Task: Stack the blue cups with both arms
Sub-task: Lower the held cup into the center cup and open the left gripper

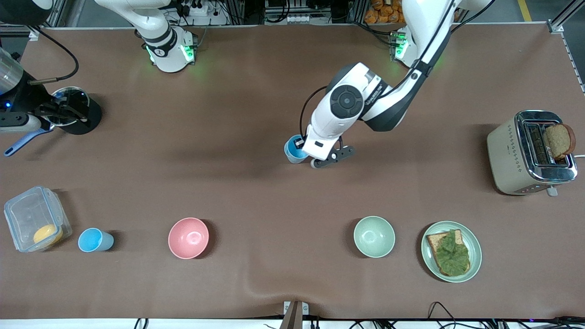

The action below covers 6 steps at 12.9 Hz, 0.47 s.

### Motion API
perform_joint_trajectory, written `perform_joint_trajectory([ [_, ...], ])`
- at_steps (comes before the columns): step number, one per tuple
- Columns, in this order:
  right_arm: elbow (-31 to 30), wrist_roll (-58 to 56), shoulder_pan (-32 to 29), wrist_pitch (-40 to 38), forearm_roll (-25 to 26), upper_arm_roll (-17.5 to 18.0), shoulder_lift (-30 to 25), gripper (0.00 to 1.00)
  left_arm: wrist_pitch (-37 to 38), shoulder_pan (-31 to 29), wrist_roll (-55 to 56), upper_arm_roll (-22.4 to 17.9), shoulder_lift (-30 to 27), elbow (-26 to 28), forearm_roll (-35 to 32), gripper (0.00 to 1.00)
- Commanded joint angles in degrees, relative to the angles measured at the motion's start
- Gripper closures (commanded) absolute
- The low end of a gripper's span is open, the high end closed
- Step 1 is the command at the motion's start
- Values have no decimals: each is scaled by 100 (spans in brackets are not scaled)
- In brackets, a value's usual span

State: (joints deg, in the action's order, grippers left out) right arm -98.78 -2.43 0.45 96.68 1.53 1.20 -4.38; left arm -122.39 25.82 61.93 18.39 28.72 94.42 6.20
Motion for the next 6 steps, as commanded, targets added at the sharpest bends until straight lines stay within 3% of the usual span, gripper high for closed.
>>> perform_joint_trajectory([
  [1, 227, -3, 104, -18, 110, -5, 165, 0, 101, 143, 284, -37, 81, -125, -163, 100],
  [6, 290, -3, 60, -27, 31, 4, 245, 0, 241, 354, 584, -37, 309, -108, -163, 100],
])
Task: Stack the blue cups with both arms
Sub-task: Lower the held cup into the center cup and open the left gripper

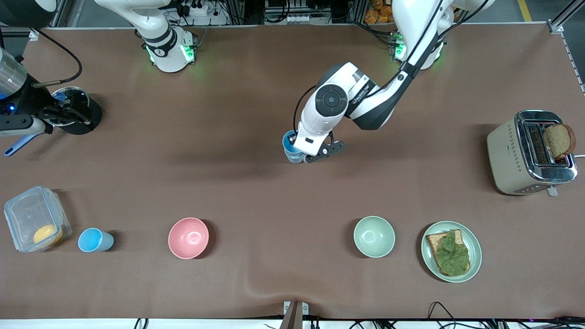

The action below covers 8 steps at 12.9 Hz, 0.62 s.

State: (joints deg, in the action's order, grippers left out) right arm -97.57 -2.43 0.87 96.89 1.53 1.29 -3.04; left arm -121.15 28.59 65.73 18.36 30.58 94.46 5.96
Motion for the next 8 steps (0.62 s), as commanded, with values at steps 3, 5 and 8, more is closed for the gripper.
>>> perform_joint_trajectory([
  [3, 168, 14, 18, -232, 23, -6, 102, 0, 126, 68, 265, -52, 238, -120, -139, 100],
  [5, 168, 14, 18, -258, 23, -6, 102, 0, 126, 33, 352, -70, 238, -173, -112, 89],
  [8, 168, 14, 1, -285, 14, -15, 102, 0, 152, 24, 405, -113, 81, -199, -235, 0],
])
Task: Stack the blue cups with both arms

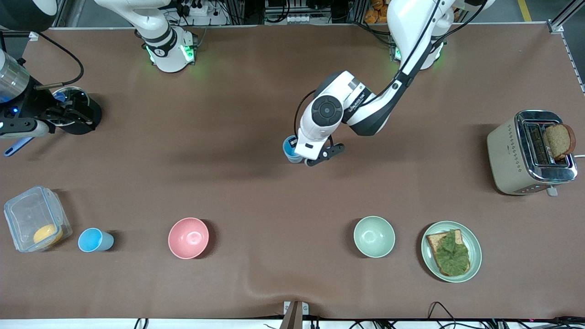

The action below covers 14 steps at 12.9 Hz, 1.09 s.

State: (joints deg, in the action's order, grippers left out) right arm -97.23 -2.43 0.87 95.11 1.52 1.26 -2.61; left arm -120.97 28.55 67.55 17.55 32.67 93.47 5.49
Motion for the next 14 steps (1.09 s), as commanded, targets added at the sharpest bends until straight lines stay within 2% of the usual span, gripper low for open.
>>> perform_joint_trajectory([
  [1, 134, 14, 10, -116, 15, -11, 59, 0, 301, -7, 206, -32, -268, -153, -337, 0],
  [3, 134, 14, 10, -142, 15, -11, 59, 0, 906, -165, 162, -32, -392, -643, -793, 0],
  [5, 134, 14, 10, -151, 15, -11, 59, 0, 1434, -612, 49, -23, -602, -1005, -1119, 0],
  [7, 134, 14, 18, -151, 15, -11, 59, 0, 1602, -1252, -512, -15, -1085, -963, -1384, 0],
  [11, 134, 14, 10, -160, 15, -3, 59, 0, 2339, -2203, -2155, 3, -1683, -936, -1297, 0],
  [13, 134, 14, 10, -160, -3, -2, 59, 0, 2464, -2398, -2744, -41, -2270, -534, -1104, 0],
  [14, 134, 14, 10, -168, -38, -11, 59, 0, 2491, -2390, -3008, -232, -2630, -219, -1085, 0],
])
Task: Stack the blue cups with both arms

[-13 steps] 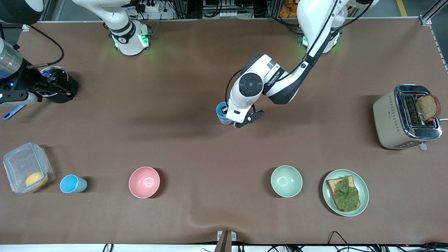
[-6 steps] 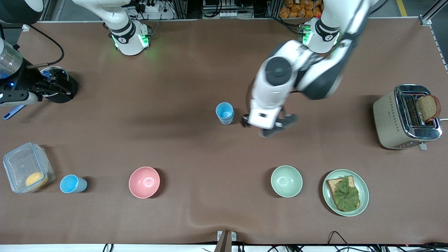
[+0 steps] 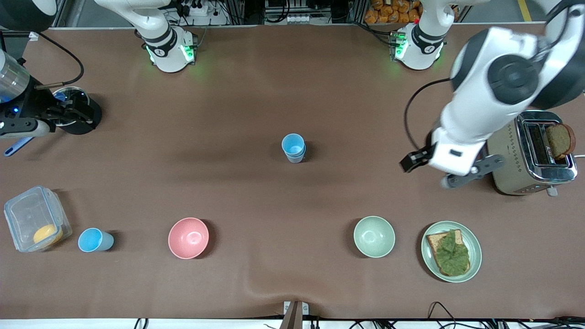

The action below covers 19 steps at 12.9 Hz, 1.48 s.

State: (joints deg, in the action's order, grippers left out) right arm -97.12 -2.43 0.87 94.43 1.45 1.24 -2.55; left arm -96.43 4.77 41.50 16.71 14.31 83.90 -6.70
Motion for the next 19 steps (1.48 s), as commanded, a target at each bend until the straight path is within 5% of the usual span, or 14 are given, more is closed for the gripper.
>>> perform_joint_trajectory([
  [1, 123, 14, 10, -126, -31, -1, 52, 0, 54, 58, -736, -385, -1137, 986, 160, 0],
  [6, 123, 14, 19, -127, -31, -1, 52, 0, 879, 181, -2882, -1581, -1755, 1006, 477, 0],
  [11, 123, 14, 10, -127, -39, -9, 52, 0, 1275, 77, -3727, -1645, -1694, 532, 494, 0],
  [19, 123, 14, 10, -135, -57, -9, 52, 0, 1276, 76, -4035, -1653, -1686, 540, 608, 0],
])
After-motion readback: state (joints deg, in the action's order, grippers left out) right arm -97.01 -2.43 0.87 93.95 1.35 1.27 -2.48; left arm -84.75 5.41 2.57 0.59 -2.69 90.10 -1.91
